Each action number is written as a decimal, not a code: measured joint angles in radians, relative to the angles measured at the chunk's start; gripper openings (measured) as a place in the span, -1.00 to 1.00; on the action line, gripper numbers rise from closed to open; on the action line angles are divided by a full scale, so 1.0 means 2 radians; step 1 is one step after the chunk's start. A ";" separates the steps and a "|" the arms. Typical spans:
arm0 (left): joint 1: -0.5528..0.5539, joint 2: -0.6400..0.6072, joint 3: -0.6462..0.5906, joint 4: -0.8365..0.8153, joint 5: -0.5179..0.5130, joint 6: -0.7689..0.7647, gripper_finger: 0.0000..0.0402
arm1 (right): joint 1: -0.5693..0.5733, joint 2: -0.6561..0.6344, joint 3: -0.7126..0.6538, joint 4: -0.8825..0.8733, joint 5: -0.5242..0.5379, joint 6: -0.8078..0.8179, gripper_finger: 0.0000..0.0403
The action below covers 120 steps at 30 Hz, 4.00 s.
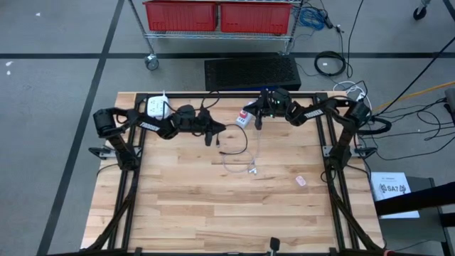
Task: Insert USB
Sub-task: Insert the purple charger cable into the red charger adapter, then adjust the right white outlet extension towards the top of the table
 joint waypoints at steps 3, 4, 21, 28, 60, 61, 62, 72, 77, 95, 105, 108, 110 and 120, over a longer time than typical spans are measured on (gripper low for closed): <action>0.000 0.000 0.000 0.000 0.000 0.000 -0.63 | 0.001 0.000 0.000 0.000 0.001 0.000 -1.00; 0.000 0.000 0.000 0.000 0.000 0.000 -0.63 | 0.001 0.000 0.000 -0.001 0.001 0.000 -1.00; 0.000 0.000 0.000 -0.001 -0.003 0.001 -0.63 | 0.020 0.008 -0.002 -0.021 0.027 -0.009 -1.00; 0.000 0.000 0.000 -0.013 -0.005 0.001 -0.63 | 0.027 0.008 -0.002 -0.043 0.049 -0.019 -1.00; 0.000 0.000 0.000 -0.013 -0.007 0.001 -0.63 | 0.033 0.010 0.039 -0.104 0.076 0.069 -0.88; 0.000 0.000 0.000 -0.013 -0.007 0.001 -0.63 | 0.033 0.010 0.043 -0.110 0.076 0.069 -0.88; 0.000 0.000 0.000 -0.013 -0.007 0.001 -0.63 | 0.033 0.010 0.044 -0.113 0.076 0.069 -0.88; 0.000 0.000 0.000 -0.013 -0.007 0.001 -0.63 | 0.034 0.009 0.049 -0.128 0.077 0.079 -0.84; 0.000 0.000 0.000 -0.013 -0.007 0.000 -0.63 | 0.034 0.009 0.049 -0.127 0.075 0.089 -0.70; 0.000 0.000 0.000 -0.012 -0.007 -0.003 -0.63 | 0.033 0.005 0.048 -0.139 0.090 0.098 -0.57; 0.000 0.000 0.000 -0.012 -0.007 -0.002 -0.63 | 0.033 -0.032 0.048 -0.200 0.100 0.104 -0.29; 0.000 0.000 0.000 -0.012 -0.007 -0.002 -0.63 | 0.033 -0.046 0.047 -0.219 0.105 0.102 -0.19; 0.000 0.000 0.000 -0.011 -0.007 -0.002 -0.63 | 0.033 -0.055 0.047 -0.228 0.106 0.102 -0.14; 0.000 0.000 0.000 -0.011 -0.007 -0.002 -0.63 | 0.034 -0.105 0.047 -0.278 0.105 0.102 -0.06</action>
